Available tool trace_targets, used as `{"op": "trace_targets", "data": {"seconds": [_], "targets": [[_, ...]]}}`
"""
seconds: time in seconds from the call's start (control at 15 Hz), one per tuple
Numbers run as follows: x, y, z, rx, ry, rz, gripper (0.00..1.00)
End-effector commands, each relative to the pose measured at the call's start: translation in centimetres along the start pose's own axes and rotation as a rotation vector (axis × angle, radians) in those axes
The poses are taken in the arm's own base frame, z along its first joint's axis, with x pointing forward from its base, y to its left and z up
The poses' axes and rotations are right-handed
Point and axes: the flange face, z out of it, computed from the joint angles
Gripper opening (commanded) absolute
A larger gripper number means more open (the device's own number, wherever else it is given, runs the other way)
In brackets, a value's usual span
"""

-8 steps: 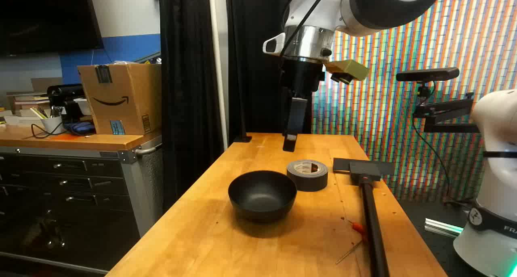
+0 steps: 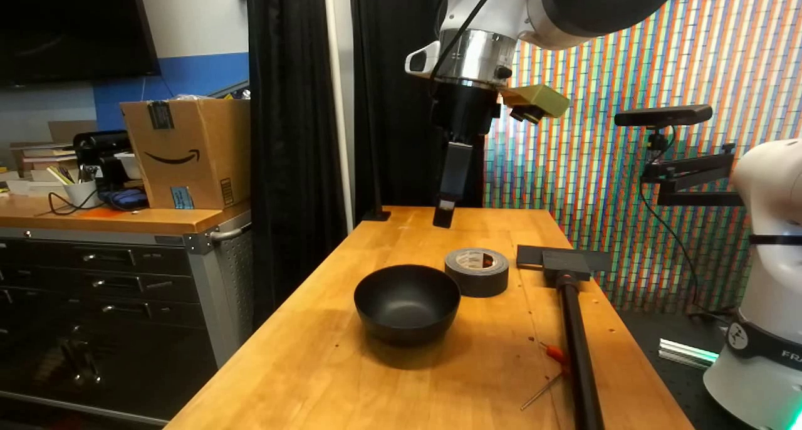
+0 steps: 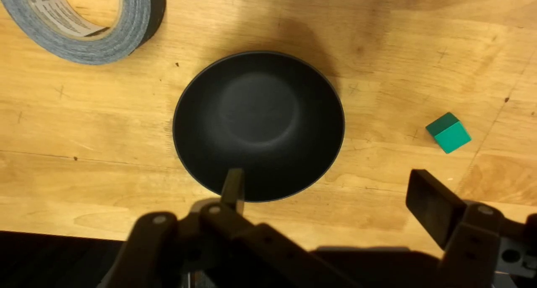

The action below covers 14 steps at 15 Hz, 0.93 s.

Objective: Move the black bowl to the right

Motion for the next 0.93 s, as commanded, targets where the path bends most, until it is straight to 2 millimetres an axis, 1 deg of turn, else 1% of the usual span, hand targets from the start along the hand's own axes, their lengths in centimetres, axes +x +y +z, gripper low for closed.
{"op": "trace_targets", "data": {"seconds": [0.0,0.47,0.67,0.87], "targets": [[0.0,0.0,-0.1,0.0,-0.001,0.0,1.0],[0.0,0.0,-0.1,0.0,-0.001,0.0,1.0],[-0.1,0.5,0.7,-0.03,-0.044,-0.007,1.0],[0.2,0.7,1.1,-0.033,-0.094,-0.033,1.0]]}}
